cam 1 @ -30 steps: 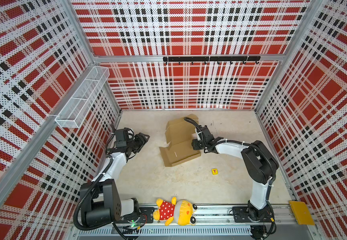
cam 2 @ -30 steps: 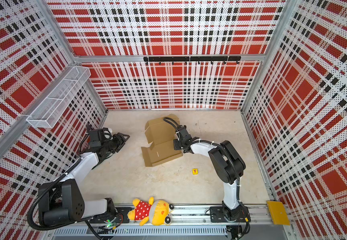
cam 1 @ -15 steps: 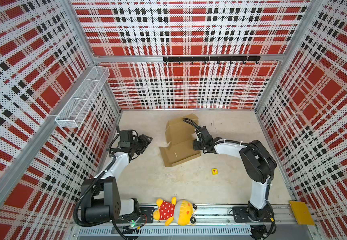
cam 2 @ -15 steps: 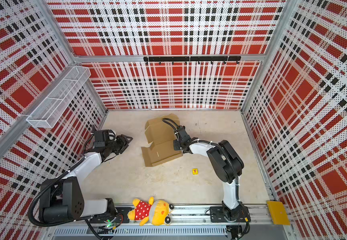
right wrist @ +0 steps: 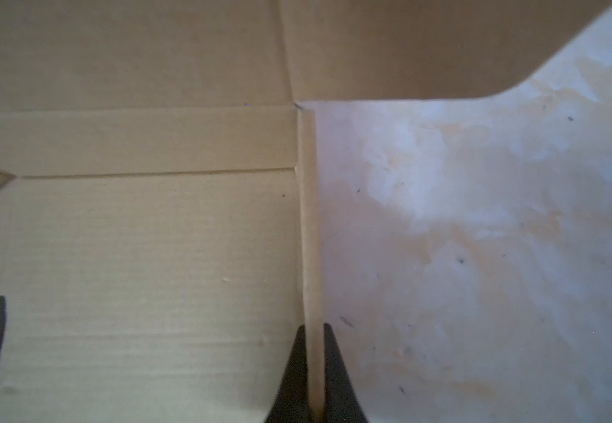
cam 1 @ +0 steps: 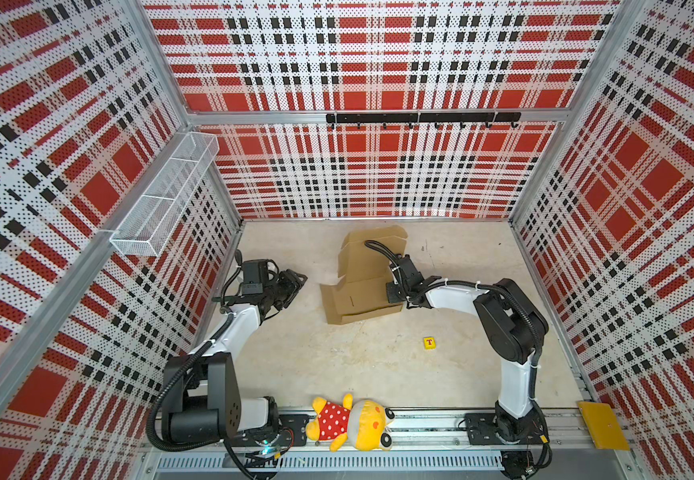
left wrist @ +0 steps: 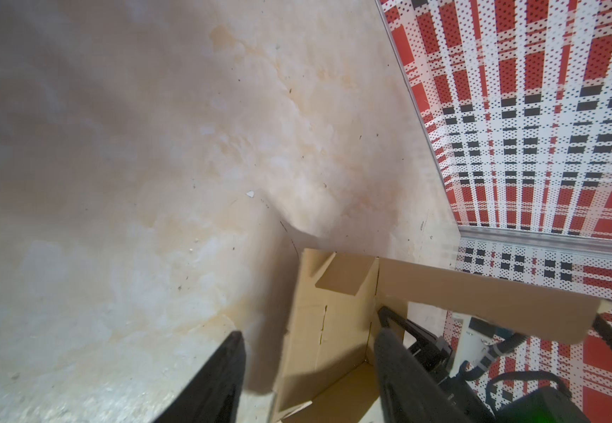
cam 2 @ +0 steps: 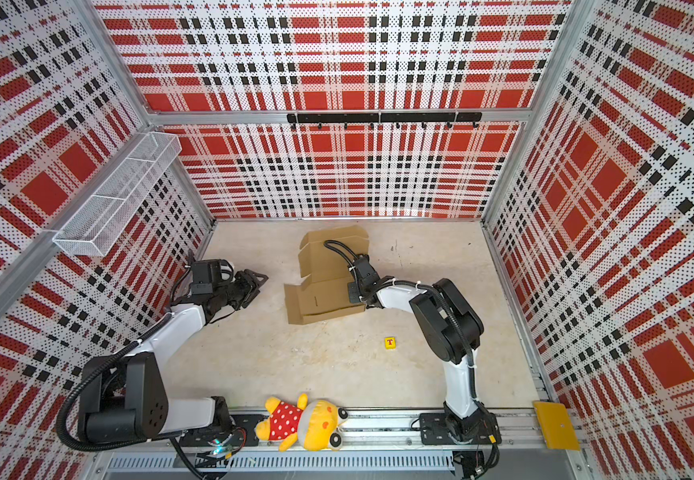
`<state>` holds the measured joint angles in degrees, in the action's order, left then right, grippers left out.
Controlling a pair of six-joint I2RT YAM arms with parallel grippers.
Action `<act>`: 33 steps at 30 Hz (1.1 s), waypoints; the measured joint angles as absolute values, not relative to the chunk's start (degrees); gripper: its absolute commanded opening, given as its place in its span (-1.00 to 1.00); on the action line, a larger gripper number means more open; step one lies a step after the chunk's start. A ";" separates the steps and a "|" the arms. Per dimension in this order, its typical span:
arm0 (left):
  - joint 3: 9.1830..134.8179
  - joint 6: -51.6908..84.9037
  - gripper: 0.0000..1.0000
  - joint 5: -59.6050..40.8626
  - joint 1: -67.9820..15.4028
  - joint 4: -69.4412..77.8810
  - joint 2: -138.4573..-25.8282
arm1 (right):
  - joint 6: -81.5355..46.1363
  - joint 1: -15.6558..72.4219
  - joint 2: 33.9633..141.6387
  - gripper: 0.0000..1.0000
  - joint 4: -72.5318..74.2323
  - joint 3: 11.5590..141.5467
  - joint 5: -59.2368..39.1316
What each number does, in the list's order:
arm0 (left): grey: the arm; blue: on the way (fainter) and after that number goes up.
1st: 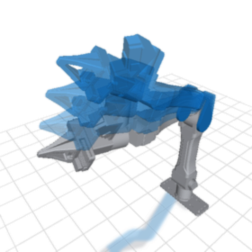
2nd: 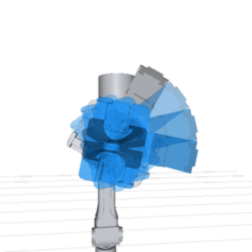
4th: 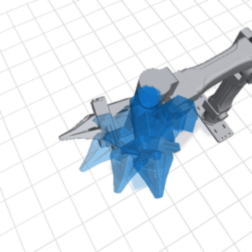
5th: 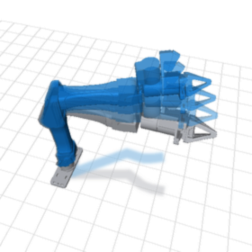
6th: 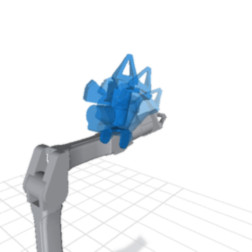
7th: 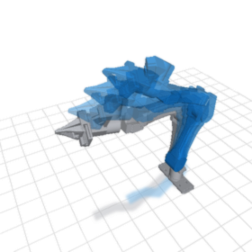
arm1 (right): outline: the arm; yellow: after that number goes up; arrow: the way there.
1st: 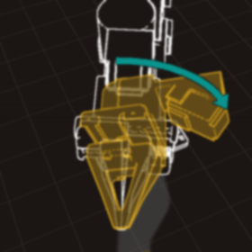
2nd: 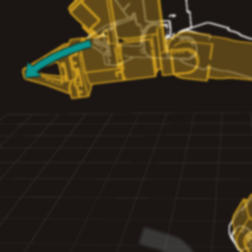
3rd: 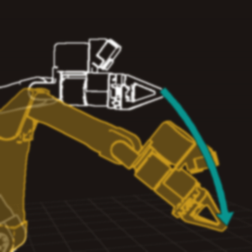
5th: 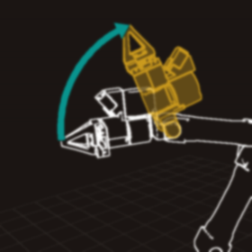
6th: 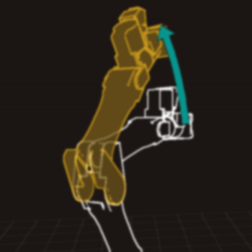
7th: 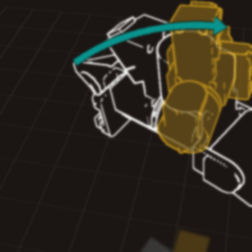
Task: Fold the paper box
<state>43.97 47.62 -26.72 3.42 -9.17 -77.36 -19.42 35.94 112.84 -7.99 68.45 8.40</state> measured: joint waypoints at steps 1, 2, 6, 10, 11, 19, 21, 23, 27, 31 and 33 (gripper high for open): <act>43.99 47.68 0.05 -26.79 3.03 -8.88 -77.36 | -19.22 35.94 112.60 -0.99 -8.14 68.42 8.58; 44.03 47.77 -0.04 -26.94 2.70 -8.58 -77.38 | -19.03 35.94 112.27 -0.99 -8.14 68.23 8.78; 44.77 48.38 -0.48 -28.10 1.30 -7.07 -77.65 | -18.39 35.94 109.27 -1.00 -8.10 66.06 10.52; 45.82 48.90 -1.00 -29.30 -0.19 -5.76 -77.76 | -17.78 35.94 106.85 -1.00 -8.25 65.04 11.77; 45.95 49.08 -1.00 -29.52 -0.51 -5.34 -77.82 | -17.69 35.94 106.17 -1.00 -8.01 64.58 11.99; 46.37 50.13 -1.00 -29.85 -3.31 -2.68 -79.42 | -17.56 36.18 103.15 -1.00 -7.92 62.92 12.84; 46.52 50.13 -1.00 -29.80 -4.60 -2.00 -80.05 | -17.56 36.58 102.39 -1.00 -7.92 62.81 13.39; 47.29 49.93 -1.00 -29.69 -5.89 -1.80 -80.86 | -17.56 36.97 102.13 -1.00 -7.88 62.85 13.67; 48.51 49.93 -1.00 -29.47 -7.62 -0.80 -81.95 | -17.56 38.15 102.10 -1.00 -7.92 62.85 14.55; 48.99 50.24 -1.00 -28.64 -7.81 -0.64 -82.96 | -17.52 39.44 102.10 -1.00 -8.14 62.92 15.07; 49.50 49.84 -1.00 -28.12 -7.86 -0.67 -83.55 | -17.39 40.01 102.10 -1.00 -8.34 63.00 15.57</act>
